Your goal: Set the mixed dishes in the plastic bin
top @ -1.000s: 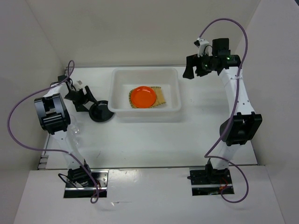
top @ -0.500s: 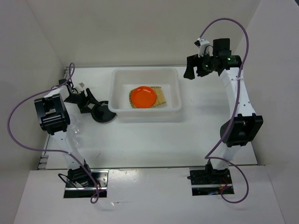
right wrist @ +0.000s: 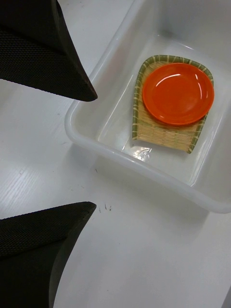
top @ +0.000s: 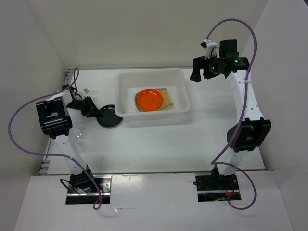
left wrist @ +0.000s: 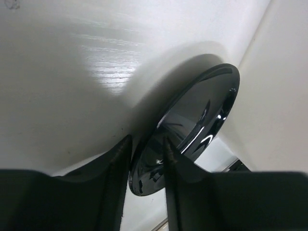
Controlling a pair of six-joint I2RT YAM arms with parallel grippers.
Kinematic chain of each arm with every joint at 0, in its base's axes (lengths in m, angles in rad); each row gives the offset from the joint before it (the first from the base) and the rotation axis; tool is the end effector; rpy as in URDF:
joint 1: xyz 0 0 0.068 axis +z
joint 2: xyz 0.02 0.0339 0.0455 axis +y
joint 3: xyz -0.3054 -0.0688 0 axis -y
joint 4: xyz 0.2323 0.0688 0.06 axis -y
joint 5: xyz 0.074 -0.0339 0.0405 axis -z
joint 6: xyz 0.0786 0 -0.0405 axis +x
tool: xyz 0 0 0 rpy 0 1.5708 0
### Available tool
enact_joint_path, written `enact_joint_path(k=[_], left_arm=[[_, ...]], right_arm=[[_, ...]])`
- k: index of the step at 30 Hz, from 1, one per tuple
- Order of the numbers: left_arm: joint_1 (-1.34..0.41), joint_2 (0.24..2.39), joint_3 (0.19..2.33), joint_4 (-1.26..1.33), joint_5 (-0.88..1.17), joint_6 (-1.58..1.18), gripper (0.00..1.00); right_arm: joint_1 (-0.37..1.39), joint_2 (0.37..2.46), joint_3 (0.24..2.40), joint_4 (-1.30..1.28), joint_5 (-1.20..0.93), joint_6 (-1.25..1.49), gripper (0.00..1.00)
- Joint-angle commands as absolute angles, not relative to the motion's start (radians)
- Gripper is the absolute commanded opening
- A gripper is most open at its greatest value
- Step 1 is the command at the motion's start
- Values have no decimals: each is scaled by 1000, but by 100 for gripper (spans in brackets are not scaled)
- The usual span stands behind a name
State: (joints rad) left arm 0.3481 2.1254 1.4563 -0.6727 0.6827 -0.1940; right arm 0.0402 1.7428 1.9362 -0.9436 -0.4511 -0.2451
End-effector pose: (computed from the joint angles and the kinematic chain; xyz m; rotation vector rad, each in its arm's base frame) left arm 0.4220 0.1004 0.1446 -0.6201 2.6460 -0.9378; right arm 0.3929 0.0501 0.4192 -0.5429 2.1981 0.4140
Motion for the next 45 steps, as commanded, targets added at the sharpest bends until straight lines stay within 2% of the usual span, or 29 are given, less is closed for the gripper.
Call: enact_joint_path(k=[1,2,3,9,24,29,35,45], left_arm=[[342,2157,1443,-670,681,-150,34],[342,2157,1443,-679,681,-150,30],[342,2157,1443,-680,681,-150,20],[342,2157,1462,-690,672,-150,0],[500,1948,1641,-792,684,-233,0],[548,1858,1658,-746,767,-294,0],[525,1758,1551,-574,896,-449,0],[375,1695,1517,-433,861,-646,0]], right_arm=[[35,1697,1930,-934,-440,-255,89],[35,1697,1930,-934,-440,-255,89],[35,1697,1930,-934,-431,-255,91],[35,1697,1930,-934,-431,-255,91],[35,1687,1911,-925,-431,-255,91],[35,1687,1891,-925,-431,-255,91],[14,1678,1871,-916,-403,-244,91],[-15,1660,1813,-896,-423,-224,91]])
